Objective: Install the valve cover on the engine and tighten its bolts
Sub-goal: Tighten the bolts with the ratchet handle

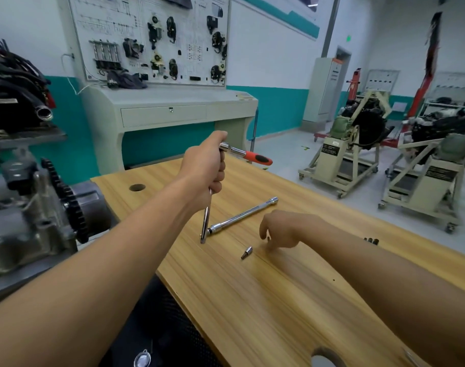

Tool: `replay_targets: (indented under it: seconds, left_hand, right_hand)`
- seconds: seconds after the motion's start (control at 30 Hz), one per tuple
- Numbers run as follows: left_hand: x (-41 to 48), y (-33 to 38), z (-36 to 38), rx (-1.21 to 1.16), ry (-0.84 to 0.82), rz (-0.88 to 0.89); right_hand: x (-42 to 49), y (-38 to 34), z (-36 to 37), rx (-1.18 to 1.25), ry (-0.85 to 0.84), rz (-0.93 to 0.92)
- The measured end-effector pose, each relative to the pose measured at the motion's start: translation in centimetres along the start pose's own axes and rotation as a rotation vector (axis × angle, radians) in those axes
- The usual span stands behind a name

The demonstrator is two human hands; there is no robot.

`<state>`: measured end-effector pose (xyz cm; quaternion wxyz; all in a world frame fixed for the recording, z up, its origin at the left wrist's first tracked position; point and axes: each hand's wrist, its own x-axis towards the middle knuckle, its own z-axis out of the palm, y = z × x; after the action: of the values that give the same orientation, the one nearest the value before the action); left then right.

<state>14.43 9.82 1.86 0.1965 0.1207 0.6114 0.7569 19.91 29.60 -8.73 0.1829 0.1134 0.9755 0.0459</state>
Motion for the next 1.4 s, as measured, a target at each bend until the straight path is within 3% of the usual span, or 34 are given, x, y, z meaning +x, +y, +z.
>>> replay_targets:
  seconds: [0.17,0.33,0.47,0.53,0.63,0.7,0.8,0.9,1.0,1.13,1.4]
  left_hand:
    - [-0.5,0.9,-1.1,-0.022,0.002,0.021]
    - [-1.5,2.5,-1.9,-0.096,-0.016,0.022]
    - [-2.5,4.4,-3.1,-0.250,-0.035,0.001]
    - [-3.0,5.6,-4.0,-0.353,-0.039,0.000]
    - [-4.1,8.3,-5.9,-0.485,-0.023,0.049]
    - [-5.2,10.2,-7.7,-0.555,-0.003,0.108]
    - [-6.9,12.5,-10.5,-0.639,0.031,0.189]
    - [-8.8,14.2,-13.1,-0.745,0.054,0.279]
    - [-10.7,15.1,-15.6,-0.846,0.098,0.373]
    - [-12.8,15.9,-18.3,-0.920,0.205,0.474]
    - [-16.1,16.4,-21.8,-0.981,0.371,0.636]
  right_hand:
    - [-0.2,-1.2,-1.7,-0.067,0.079,-0.088]
    - [0.4,-4.3,-0.4,-0.389,0.085,-0.286]
    - [-0.1,-4.7,-0.2,-0.363,0.163,-0.315]
    - [-1.3,-5.7,-0.6,-0.076,0.288,-0.386]
    - [-4.7,-9.1,-2.3,0.833,0.492,-0.505]
    - [-7.4,-12.0,-3.7,1.405,0.504,-0.611]
    - [-10.5,-16.5,-5.8,1.884,0.387,-0.790]
    - [-12.4,-20.7,-8.0,2.181,0.234,-0.854]
    - [-13.2,-24.6,-9.8,2.507,-0.024,-0.804]
    - [-14.2,-29.1,-11.5,2.731,-0.359,-0.736]
    - [-15.6,-34.6,-13.3,2.839,-0.502,-0.749]
